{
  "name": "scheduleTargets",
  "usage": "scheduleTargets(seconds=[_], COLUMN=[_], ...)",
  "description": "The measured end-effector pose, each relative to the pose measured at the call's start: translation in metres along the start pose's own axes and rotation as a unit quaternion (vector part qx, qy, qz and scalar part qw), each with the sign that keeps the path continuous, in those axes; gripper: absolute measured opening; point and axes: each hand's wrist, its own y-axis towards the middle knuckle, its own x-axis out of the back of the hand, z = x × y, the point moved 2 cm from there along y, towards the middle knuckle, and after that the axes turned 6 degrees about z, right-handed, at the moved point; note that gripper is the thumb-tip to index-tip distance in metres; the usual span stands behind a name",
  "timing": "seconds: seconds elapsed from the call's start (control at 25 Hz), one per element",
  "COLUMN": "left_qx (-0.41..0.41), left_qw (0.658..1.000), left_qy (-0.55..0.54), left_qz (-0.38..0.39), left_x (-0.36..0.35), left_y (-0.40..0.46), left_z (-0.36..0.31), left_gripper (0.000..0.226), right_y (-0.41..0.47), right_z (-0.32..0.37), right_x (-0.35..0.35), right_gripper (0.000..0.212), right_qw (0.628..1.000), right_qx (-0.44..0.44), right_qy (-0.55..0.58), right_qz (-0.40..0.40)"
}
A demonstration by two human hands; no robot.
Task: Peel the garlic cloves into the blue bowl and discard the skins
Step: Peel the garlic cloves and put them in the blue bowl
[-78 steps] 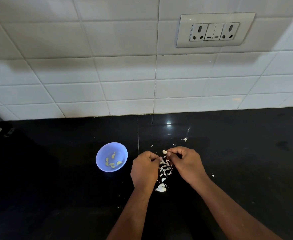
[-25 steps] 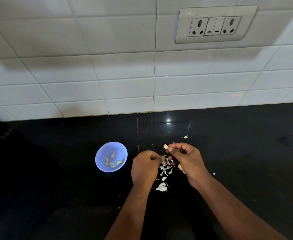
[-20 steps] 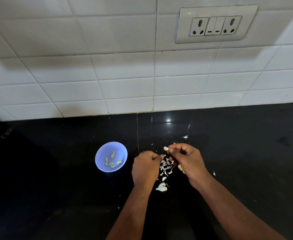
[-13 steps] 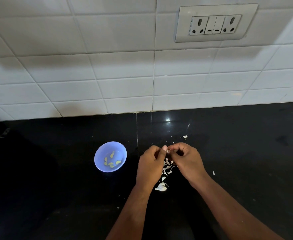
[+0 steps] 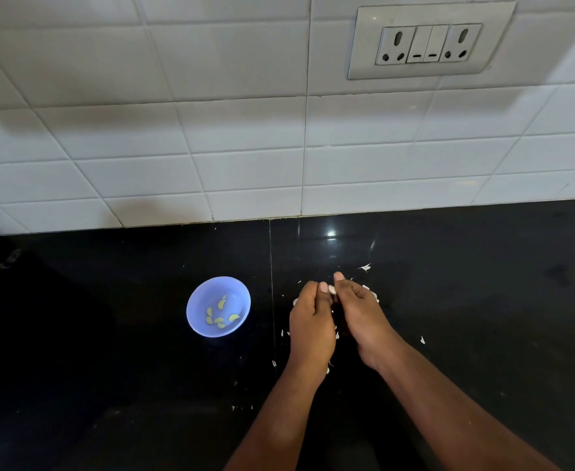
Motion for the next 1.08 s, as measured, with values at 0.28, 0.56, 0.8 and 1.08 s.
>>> scheduleTargets(seconds=[0.28,0.56,0.8,1.08], left_qx=[0.072,0.029,0.077,0.068], left_qw=[0.985,0.989,0.992,0.992], left_qy=[0.154,0.143,-0.089,-0.107], left_qz=[0.025,-0.004,0.052,0.027], left_x=[0.017,0.030,0.027,0.027], left_y=[0.006,0.011,0.004,-0.001], left_z=[0.010,0.006,-0.004,-0.005], left_gripper=[0.021,0.034,0.009,0.006], right_y=[-0.001,-0.002,-0.003,-0.004], right_z=[0.003,-0.006,-0.001,-0.004], right_x=[0.005,0.018,0.020,0.021], right_gripper=[0.035,0.012,0.022,0.017], right_qw=[0.999,0.998,0.996,0.995], right_qx=[0.023,0.038,0.052,0.066], right_qy=[0.012,0.038,0.074,0.076], right_qz=[-0.035,-0.026,0.000,0.019])
